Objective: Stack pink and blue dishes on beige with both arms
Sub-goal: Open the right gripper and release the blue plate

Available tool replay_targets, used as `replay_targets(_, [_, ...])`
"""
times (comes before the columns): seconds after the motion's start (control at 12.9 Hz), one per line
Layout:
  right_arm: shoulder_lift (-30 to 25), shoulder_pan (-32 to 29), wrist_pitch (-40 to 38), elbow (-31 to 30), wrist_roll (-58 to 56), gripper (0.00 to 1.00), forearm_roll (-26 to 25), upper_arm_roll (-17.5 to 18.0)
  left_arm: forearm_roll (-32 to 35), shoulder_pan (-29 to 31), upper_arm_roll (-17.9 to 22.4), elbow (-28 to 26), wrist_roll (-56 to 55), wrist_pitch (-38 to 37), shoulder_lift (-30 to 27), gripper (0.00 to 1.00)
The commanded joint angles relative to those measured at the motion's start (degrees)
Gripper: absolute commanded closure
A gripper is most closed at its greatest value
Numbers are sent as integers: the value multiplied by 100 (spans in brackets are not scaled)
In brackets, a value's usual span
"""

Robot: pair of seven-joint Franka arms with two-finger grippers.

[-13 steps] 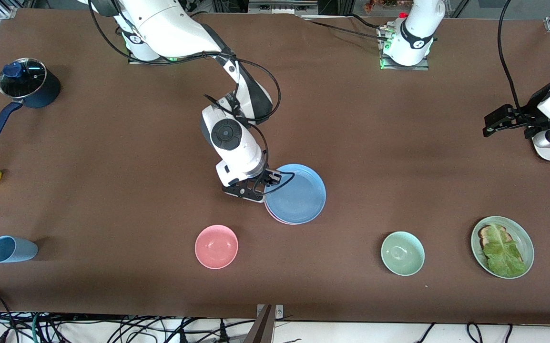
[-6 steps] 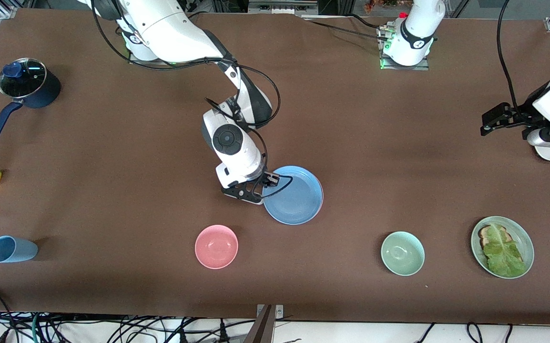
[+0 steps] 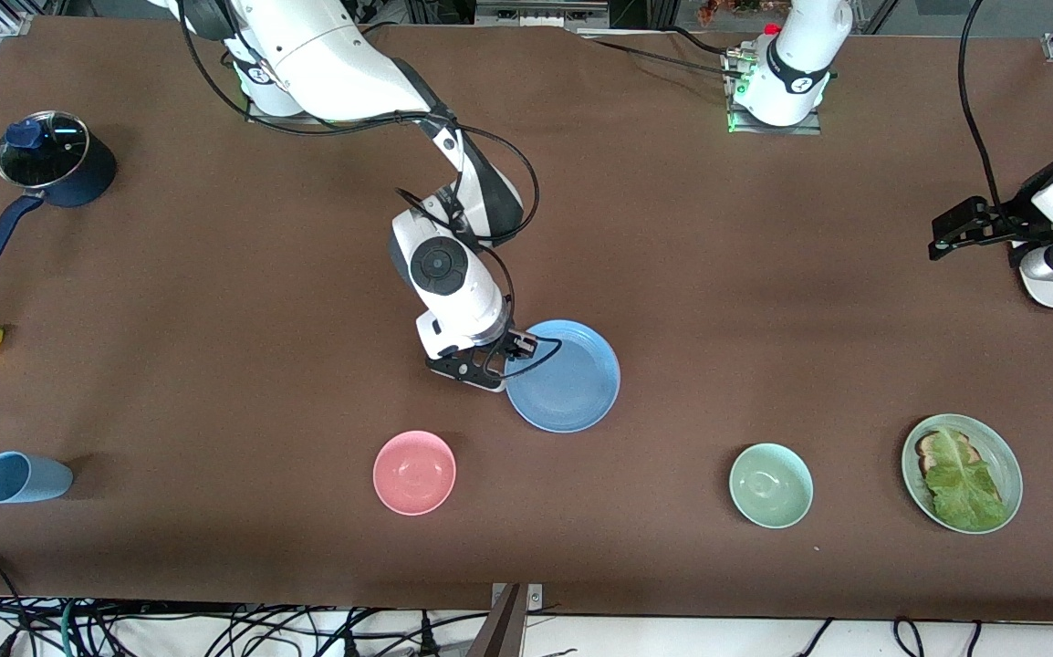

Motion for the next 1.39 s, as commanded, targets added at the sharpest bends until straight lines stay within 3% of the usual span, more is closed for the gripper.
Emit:
replay_targets(0.0, [114, 31, 51, 206, 122, 44, -14, -8, -4, 2, 3, 110, -196, -30, 33, 0])
replay_targets(0.31, [-26, -21, -1, 206, 87, 14, -32, 9, -13, -7, 4, 119, -196, -29, 33, 0])
replay_targets(0.39, [-148, -74, -27, 197, 35, 1, -67, 1, -13, 1, -14, 110, -205, -30, 33, 0])
replay_targets(0.54, [-622, -328, -359, -4, -184, 0, -93, -8, -40, -7, -14, 119, -222, -30, 42, 0])
replay_targets(1.01, [-2318, -1584, -2557, -540, -2406, 0, -128, -8, -48, 2, -23, 119, -231, -12, 59, 0])
replay_targets(1.32, [-3530, -2507, -2891, -1349, -3471, 0, -830, 0, -127, -16, -23, 119, -240, 49, 112, 0])
